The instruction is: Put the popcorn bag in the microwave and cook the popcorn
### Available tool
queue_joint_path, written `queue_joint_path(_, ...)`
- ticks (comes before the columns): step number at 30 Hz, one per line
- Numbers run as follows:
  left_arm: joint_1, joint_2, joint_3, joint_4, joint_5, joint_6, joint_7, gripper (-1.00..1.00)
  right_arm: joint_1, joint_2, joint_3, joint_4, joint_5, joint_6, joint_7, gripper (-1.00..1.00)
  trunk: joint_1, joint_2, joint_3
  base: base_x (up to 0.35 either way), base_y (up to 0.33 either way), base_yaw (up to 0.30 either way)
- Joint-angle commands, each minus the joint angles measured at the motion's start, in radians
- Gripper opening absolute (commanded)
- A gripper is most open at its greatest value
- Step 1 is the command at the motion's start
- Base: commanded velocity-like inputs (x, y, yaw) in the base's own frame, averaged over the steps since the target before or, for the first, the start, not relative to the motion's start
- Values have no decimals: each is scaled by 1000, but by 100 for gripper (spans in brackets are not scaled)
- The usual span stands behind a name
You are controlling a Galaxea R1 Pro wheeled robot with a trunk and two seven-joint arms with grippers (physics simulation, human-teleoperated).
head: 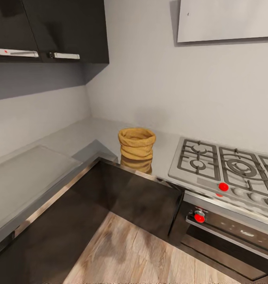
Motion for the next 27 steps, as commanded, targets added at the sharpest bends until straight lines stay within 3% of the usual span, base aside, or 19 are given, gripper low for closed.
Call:
queue_joint_path(1, 0, 0, 0, -1, 9, -2, 0, 100, -1, -1, -8, 3, 5, -5, 1, 100, 0, -1, -2, 0, 0, 0)
queue_joint_path(15, 0, 0, 0, -1, 9, -2, 0, 100, -1, -1, -8, 3, 5, -8, 1, 100, 0, -1, -24, 0, 0, 0)
queue_joint_path(27, 0, 0, 0, -1, 9, -2, 0, 100, -1, -1, -7, 3, 6, -9, 2, 100, 0, -1, -26, 0, 0, 0)
